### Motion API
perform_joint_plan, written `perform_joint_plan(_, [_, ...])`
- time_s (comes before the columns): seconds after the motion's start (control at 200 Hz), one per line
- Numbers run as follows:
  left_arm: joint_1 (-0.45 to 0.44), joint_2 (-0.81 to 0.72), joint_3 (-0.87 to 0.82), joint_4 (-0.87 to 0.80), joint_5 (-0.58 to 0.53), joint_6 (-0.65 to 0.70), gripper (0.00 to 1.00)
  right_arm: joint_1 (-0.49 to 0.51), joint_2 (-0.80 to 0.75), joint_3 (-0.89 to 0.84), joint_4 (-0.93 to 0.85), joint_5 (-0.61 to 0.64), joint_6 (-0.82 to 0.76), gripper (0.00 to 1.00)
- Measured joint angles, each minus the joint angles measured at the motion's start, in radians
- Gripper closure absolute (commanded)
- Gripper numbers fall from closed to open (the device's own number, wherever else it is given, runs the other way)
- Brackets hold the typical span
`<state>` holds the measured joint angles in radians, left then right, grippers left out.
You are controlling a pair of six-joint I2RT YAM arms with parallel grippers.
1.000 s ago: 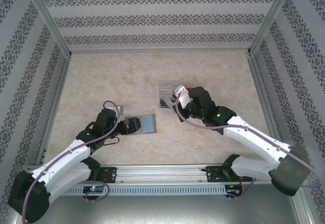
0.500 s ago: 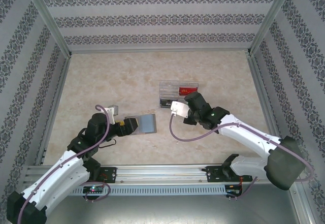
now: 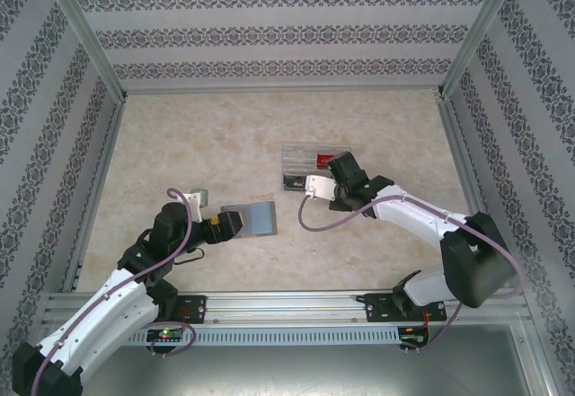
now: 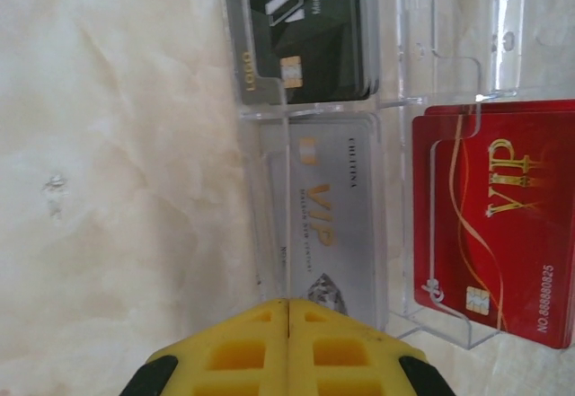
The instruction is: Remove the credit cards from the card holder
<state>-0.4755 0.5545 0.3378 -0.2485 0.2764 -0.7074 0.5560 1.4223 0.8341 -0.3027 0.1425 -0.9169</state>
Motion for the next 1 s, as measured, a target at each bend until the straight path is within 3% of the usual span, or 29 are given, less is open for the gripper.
perform_joint_plan(0.57, [0.000, 0.010, 0.000, 0.000, -0.005, 0.000, 0.00, -0.018, 0.079, 0.048, 0.026, -0.028, -0.011, 0.98])
perform_joint_plan(0.714, [0.000, 0.012, 0.000, 0.000, -0.008, 0.000, 0.00, -0.031, 0.095, 0.050, 0.031, -0.031, -0.011, 0.92])
perform_joint_plan(0.794, [0.000, 0.014, 0.000, 0.000, -0.008, 0.000, 0.00, -0.037, 0.095, 0.050, 0.032, -0.029, -0.014, 0.76])
perform_joint_plan(0.999, [0.000, 0.014, 0.000, 0.000, -0.007, 0.000, 0.00, -0.044, 0.106, 0.060, 0.049, -0.004, -0.011, 0.74])
